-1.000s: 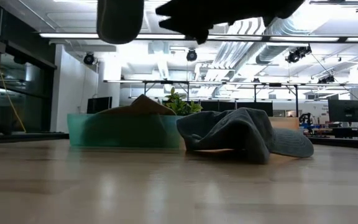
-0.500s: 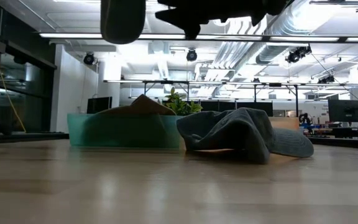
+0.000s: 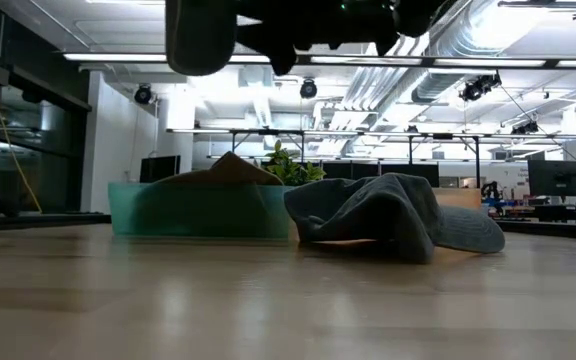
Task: Pick & Place hat
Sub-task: Put the left blue cap into the orange bin
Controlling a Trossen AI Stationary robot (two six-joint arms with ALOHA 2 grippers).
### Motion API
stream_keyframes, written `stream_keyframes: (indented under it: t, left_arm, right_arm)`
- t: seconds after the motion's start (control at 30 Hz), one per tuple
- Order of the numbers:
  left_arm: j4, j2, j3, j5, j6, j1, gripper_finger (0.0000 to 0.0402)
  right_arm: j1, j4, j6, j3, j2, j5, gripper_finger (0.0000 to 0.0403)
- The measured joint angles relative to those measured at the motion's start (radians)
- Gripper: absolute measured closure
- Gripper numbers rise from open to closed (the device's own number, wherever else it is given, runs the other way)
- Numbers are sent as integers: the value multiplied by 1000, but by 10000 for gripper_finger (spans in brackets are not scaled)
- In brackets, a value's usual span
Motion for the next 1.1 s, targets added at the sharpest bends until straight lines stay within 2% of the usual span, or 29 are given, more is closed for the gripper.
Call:
stream_keyframes:
  t: [0.4, 0.57, 0.77, 1.1]
  left_arm:
    - [3, 0, 0, 29, -2, 0, 401]
    - [-3, -4, 0, 27, -2, 0, 401]
    - [-23, -7, 0, 30, -3, 0, 401]
    - [-49, -18, 0, 29, -5, 0, 401]
  right_arm:
    - [2, -48, 36, 177, 151, -165, 181]
    - [14, -46, 82, 220, 174, -250, 200]
    - [27, -68, 107, 218, 174, -280, 256]
    - [27, -134, 144, 218, 170, -297, 388]
